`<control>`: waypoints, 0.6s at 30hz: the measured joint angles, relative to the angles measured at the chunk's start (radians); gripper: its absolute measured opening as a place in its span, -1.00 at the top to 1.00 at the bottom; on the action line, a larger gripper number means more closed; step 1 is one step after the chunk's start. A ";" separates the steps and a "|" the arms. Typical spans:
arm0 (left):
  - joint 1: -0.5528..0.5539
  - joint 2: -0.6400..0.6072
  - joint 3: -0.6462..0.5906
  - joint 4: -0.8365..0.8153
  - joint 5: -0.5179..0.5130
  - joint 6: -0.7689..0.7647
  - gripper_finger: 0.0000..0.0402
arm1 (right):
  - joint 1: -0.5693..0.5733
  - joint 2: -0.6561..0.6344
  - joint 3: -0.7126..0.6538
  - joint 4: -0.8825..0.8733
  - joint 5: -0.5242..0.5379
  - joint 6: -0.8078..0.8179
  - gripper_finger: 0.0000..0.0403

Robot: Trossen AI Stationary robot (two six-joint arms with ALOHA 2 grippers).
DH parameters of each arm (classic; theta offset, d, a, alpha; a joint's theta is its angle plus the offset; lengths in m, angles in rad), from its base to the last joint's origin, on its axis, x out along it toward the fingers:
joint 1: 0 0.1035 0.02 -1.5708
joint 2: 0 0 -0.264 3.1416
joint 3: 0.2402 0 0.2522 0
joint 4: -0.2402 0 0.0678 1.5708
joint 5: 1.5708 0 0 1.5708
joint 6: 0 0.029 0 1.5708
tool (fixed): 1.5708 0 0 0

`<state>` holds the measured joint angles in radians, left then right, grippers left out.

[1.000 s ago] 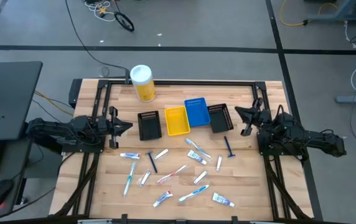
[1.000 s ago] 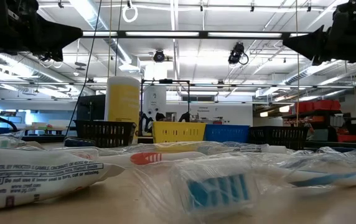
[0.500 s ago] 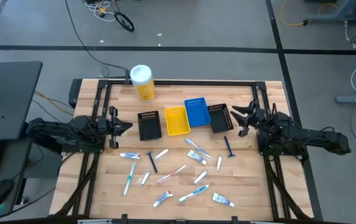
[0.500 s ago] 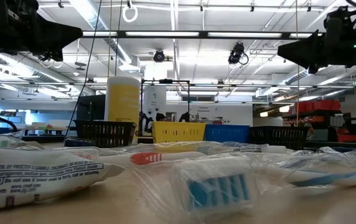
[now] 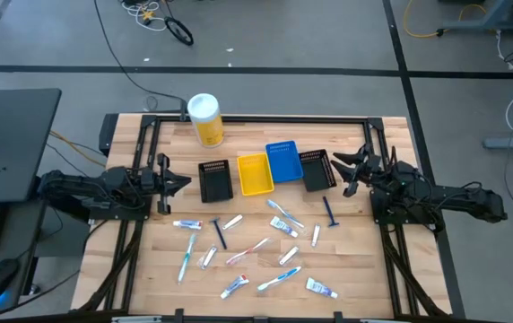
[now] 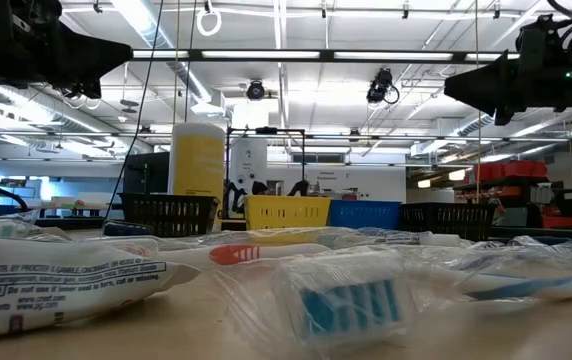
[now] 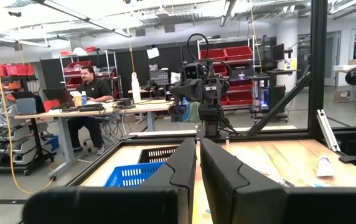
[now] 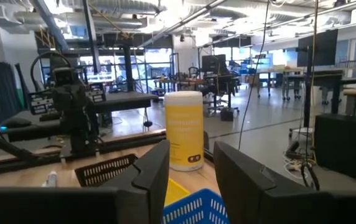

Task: Pick & Place Travel size toiletries
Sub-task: Put the white toothpaste into the left black basket

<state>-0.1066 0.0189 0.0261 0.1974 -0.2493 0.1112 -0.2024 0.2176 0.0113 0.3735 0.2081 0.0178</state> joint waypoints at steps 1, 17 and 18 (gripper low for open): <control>0.000 0.000 0.000 -0.004 0.000 -0.004 0.84 | 0.000 0.000 0.000 0.005 0.000 0.000 0.33; 0.000 0.001 0.000 0.020 -0.018 0.027 0.84 | 0.000 0.014 0.000 0.022 -0.081 0.098 0.12; 0.000 0.001 0.000 0.029 -0.021 0.027 0.84 | 0.000 0.018 0.000 0.023 -0.081 0.099 0.08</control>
<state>-0.1070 0.0196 0.0263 0.2261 -0.2705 0.1386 -0.2024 0.2359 0.0116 0.3965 0.1272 0.1170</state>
